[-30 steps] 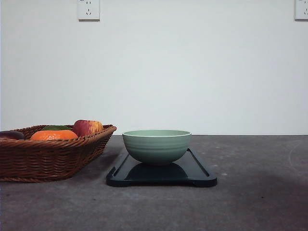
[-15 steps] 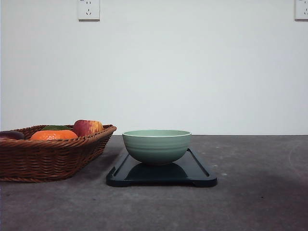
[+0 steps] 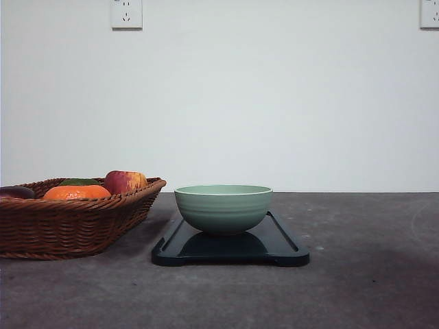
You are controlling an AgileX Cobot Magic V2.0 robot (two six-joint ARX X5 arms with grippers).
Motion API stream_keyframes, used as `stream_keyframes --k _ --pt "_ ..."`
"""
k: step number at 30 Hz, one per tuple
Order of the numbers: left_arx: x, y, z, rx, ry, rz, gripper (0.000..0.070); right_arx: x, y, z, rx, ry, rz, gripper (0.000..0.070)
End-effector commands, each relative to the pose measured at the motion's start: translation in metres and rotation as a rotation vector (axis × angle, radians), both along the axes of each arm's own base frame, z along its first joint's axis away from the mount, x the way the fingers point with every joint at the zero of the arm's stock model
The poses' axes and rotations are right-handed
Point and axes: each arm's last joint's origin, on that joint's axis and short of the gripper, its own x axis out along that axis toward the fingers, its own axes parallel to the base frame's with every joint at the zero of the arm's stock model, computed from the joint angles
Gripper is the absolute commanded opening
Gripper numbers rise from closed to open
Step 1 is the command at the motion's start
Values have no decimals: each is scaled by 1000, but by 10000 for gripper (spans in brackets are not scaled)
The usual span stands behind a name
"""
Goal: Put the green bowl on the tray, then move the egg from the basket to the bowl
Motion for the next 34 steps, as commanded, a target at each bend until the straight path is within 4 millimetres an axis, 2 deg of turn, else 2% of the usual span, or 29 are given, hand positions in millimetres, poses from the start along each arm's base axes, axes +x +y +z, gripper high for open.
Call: stream_keyframes --k 1,34 --pt "1 0 -6 14 18 0 0 0 0 0 11 -10 -4 11" --pt "1 0 -6 14 18 0 0 0 0 0 11 -10 -4 11"
